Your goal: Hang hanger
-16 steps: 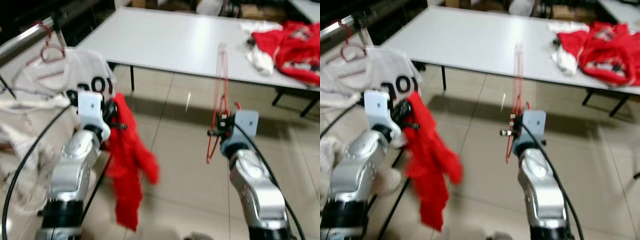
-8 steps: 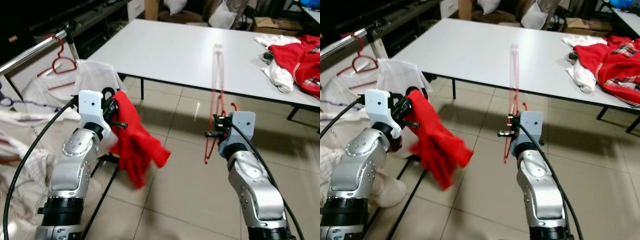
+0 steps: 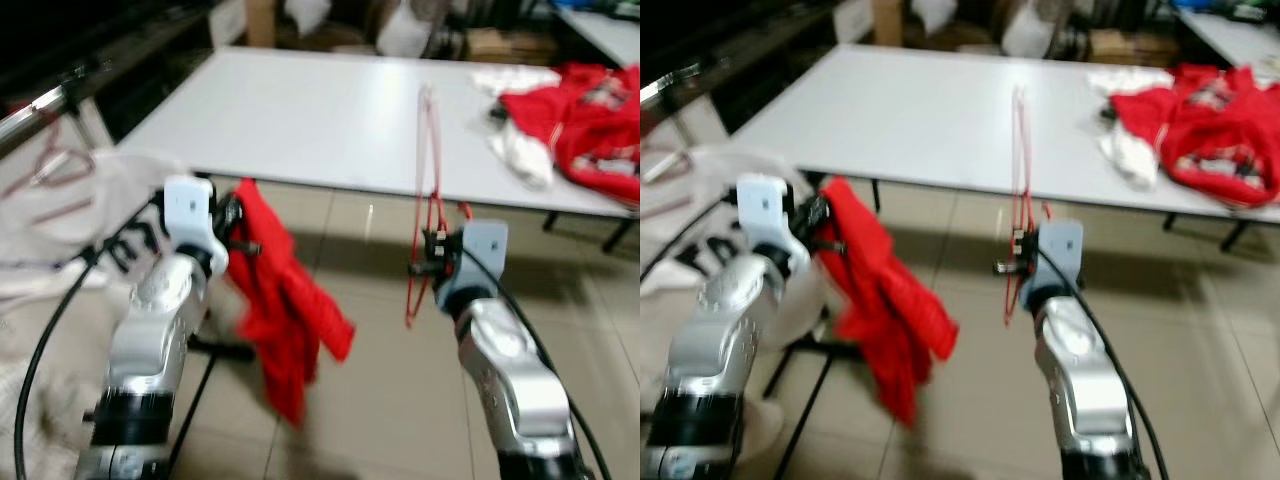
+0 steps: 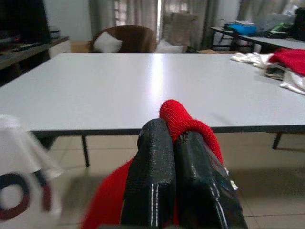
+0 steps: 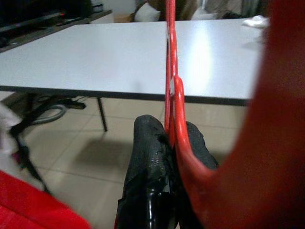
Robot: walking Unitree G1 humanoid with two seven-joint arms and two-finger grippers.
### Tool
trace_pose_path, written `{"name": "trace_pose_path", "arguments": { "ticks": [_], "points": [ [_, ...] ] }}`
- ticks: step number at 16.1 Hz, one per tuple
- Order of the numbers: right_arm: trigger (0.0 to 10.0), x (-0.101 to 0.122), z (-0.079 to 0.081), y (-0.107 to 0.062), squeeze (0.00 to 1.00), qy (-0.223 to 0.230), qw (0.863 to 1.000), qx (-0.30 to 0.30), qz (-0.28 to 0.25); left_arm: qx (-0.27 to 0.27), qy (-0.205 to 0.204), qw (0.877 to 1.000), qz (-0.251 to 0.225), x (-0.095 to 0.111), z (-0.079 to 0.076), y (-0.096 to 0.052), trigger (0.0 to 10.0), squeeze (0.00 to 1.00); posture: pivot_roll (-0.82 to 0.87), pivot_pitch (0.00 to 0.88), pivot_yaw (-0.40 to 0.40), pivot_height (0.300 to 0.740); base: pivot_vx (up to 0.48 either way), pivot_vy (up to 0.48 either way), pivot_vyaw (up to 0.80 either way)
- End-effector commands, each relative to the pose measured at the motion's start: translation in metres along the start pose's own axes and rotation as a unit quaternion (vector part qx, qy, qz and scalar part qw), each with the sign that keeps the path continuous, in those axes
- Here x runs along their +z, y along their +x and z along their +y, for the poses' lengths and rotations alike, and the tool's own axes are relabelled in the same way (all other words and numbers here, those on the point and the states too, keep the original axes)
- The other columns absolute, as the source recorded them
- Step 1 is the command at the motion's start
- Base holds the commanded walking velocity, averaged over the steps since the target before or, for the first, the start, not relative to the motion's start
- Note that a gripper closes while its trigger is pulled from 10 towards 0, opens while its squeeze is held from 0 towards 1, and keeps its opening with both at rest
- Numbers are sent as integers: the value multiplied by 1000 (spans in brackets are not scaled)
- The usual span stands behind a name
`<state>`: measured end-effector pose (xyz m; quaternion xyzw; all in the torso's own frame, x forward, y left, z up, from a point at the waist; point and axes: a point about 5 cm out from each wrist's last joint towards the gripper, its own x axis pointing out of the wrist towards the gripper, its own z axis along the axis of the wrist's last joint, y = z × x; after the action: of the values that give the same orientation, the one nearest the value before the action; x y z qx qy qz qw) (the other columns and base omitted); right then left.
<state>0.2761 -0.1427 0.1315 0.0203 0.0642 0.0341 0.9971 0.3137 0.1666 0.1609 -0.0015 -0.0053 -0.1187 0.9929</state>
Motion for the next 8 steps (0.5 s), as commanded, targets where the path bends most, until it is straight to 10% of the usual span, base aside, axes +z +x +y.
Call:
{"name": "trace_pose_path", "arguments": {
  "ticks": [1,8],
  "points": [
    [10000,5,-4,0,0,-5,1000,0,-11,-8,1,1000,-20,10,-5,3,10000,0,-65,0,32,740,349,0,0],
    [10000,4,2,0,0,-12,1000,23,-10,-2,-1,1000,-23,11,-1,3,10000,0,-67,0,34,740,350,0,0]
  ]
}}
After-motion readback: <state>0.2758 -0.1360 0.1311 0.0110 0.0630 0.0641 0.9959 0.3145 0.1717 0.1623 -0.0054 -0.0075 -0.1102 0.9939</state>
